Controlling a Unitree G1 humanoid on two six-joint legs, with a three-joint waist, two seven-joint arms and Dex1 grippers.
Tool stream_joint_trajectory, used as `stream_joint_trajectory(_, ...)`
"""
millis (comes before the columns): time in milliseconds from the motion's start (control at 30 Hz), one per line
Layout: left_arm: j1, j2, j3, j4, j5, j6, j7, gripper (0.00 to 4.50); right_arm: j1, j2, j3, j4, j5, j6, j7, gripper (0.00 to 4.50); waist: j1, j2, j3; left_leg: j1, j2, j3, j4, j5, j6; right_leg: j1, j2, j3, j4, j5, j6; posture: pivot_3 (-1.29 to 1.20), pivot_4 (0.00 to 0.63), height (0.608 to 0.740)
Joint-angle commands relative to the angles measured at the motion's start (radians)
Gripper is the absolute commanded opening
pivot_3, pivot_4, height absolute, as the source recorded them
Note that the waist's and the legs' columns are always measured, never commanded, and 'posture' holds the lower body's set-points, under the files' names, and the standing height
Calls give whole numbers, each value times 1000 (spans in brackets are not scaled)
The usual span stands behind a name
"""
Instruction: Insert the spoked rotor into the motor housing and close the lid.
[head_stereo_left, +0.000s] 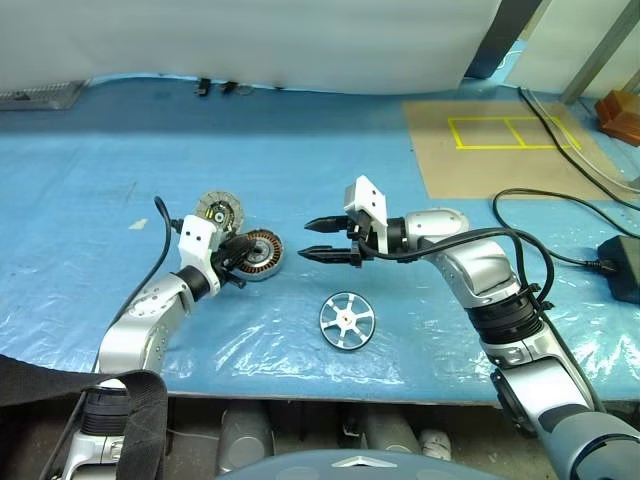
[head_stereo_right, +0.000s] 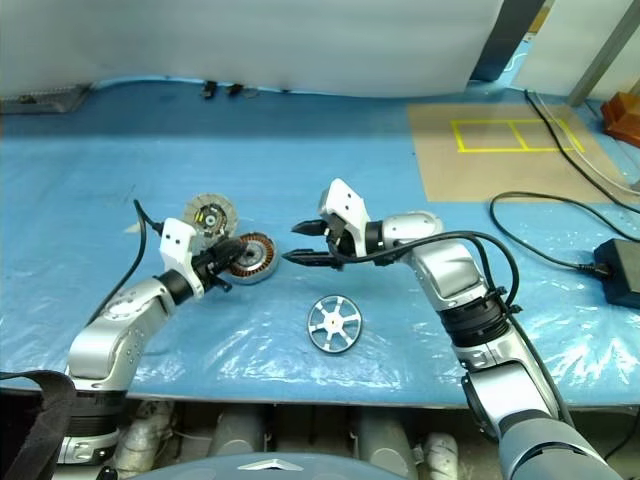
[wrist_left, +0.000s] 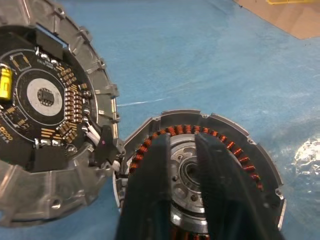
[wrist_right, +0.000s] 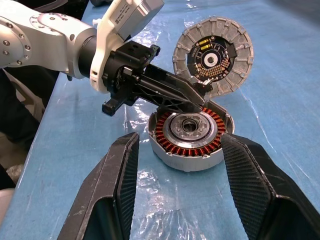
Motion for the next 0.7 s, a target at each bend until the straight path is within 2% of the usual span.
stream_joint_trajectory(33, -13, -5, -12, -39, 3, -5, 10, 18, -21, 6, 1, -15, 0, -24, 4, 2635, 0, 0, 0, 0, 0, 0, 0, 0, 0, 0, 0, 0, 0, 0, 0, 0, 150, 740)
stream_joint_trajectory(367, 4, 44, -71, -17, 84, 10, 11, 18, -18, 4, 4, -15, -6, -27, 7, 2635, -1, 0, 0, 0, 0, 0, 0, 0, 0, 0, 0, 0, 0, 0, 0, 0, 150, 740)
stream_joint_trajectory(700, 40, 52, -64, -80, 34, -4, -43, 18, -21, 10, 5, -9, 0, -15, 18, 2635, -1, 0, 0, 0, 0, 0, 0, 0, 0, 0, 0, 0, 0, 0, 0, 0, 150, 740)
